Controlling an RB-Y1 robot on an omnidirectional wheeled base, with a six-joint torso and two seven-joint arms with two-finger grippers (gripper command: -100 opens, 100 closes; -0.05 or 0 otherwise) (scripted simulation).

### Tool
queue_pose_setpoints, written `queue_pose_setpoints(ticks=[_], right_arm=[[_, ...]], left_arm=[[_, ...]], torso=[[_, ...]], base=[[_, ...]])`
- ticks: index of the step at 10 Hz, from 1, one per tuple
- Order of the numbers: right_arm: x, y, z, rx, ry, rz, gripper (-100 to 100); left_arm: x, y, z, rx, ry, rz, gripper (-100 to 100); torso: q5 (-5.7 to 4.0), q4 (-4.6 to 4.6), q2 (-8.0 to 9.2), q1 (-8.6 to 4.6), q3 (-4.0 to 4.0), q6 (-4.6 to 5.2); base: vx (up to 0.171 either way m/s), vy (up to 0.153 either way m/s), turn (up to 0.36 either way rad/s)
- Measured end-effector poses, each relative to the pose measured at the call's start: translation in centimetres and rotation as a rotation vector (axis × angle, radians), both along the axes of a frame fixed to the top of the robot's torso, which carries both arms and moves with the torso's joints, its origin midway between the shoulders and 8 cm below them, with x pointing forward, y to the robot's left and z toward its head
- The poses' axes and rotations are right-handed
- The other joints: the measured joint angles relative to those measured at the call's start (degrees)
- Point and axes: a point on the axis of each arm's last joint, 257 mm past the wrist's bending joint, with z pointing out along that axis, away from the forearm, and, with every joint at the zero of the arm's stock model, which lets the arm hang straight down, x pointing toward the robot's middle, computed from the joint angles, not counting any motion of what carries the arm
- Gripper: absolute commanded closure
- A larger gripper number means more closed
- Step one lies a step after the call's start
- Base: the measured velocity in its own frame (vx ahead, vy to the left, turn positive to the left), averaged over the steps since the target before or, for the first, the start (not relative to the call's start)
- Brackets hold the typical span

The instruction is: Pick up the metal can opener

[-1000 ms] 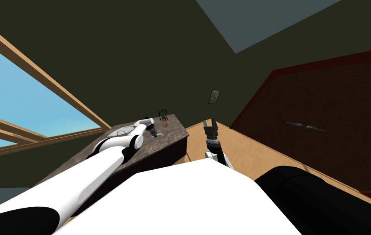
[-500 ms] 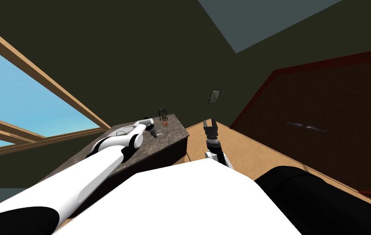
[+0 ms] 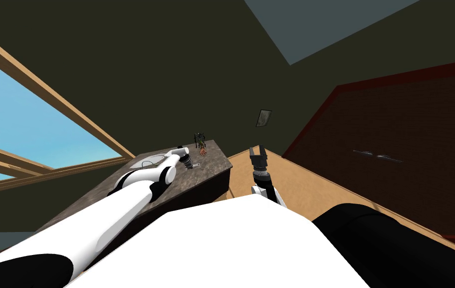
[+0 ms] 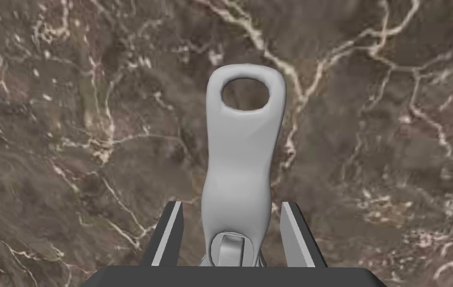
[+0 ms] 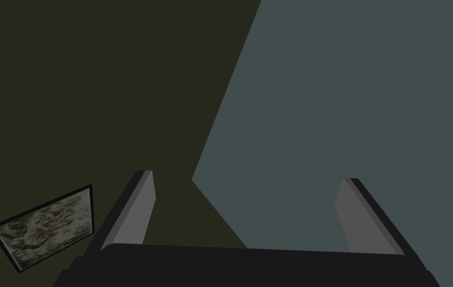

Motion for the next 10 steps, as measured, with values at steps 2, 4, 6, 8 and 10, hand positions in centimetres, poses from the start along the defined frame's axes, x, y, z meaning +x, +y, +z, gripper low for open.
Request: queue_pose_setpoints(ticks=[2, 4, 6, 8, 10], right_arm=[[0.0, 0.0, 0.0, 0.000, 0.000, 0.000, 0], [0.0, 0.0, 0.0, 0.000, 0.000, 0.000, 0], [0.0, 0.0, 0.0, 0.000, 0.000, 0.000, 0], [0.0, 0.0, 0.0, 0.000, 0.000, 0.000, 0], [0.0, 0.0, 0.0, 0.000, 0.000, 0.000, 0]], left_arm=[[0.0, 0.0, 0.0, 0.000, 0.000, -0.001, 100], [0.0, 0.0, 0.0, 0.000, 0.000, 0.000, 0], [0.2, 0.0, 0.6, 0.000, -0.001, 0.000, 100], [0.4, 0.2, 1.8, 0.001, -0.002, 0.000, 100], [0.5, 0.2, 2.0, 0.000, 0.001, 0.000, 0]], torso=[[0.01, -0.01, -0.03, 0.02, -0.02, -0.01], [0.01, -0.02, -0.03, 0.03, -0.03, -0.01], [-0.01, 0.02, 0.02, 0.01, 0.02, 0.00], [0.00, 0.03, 0.13, 0.00, 0.08, -0.01], [0.01, 0.00, 0.02, 0.01, 0.01, -0.01]], base=[[0.000, 0.000, 0.000], [0.000, 0.000, 0.000], [-0.030, -0.003, -0.002], [-0.023, -0.004, 0.002], [0.000, 0.000, 0.000]])
